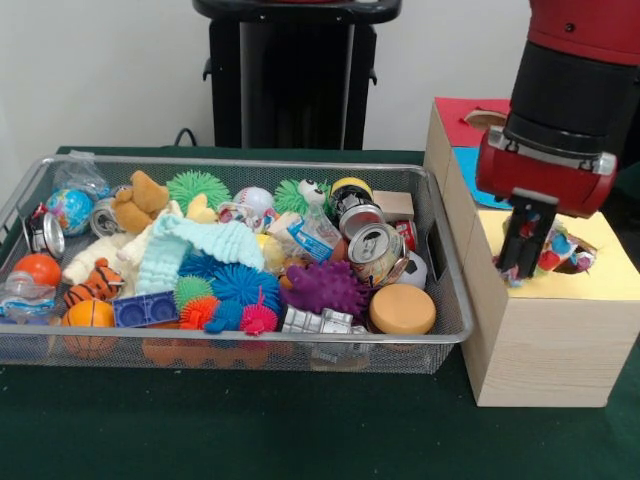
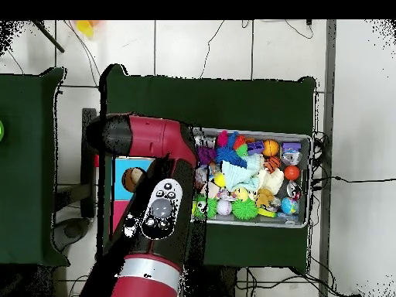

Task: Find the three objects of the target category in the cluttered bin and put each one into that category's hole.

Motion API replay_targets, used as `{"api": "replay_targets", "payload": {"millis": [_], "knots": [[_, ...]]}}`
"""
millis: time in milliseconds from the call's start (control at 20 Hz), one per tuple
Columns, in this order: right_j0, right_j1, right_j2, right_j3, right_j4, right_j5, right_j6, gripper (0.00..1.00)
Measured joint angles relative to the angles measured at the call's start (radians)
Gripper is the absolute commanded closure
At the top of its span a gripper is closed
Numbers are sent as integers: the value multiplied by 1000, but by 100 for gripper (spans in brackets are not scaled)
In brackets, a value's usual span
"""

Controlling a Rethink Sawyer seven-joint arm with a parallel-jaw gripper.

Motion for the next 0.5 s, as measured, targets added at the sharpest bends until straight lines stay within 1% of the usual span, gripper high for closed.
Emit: {"api": "replay_targets", "payload": {"millis": [50,200,300,500], "knots": [[25,-20,-8,22,13,5,4,100],[62,-46,-18,50,36,18,19,100],[109,-79,-27,78,66,43,52,100],[152,-110,-28,97,95,67,96,100]]}}
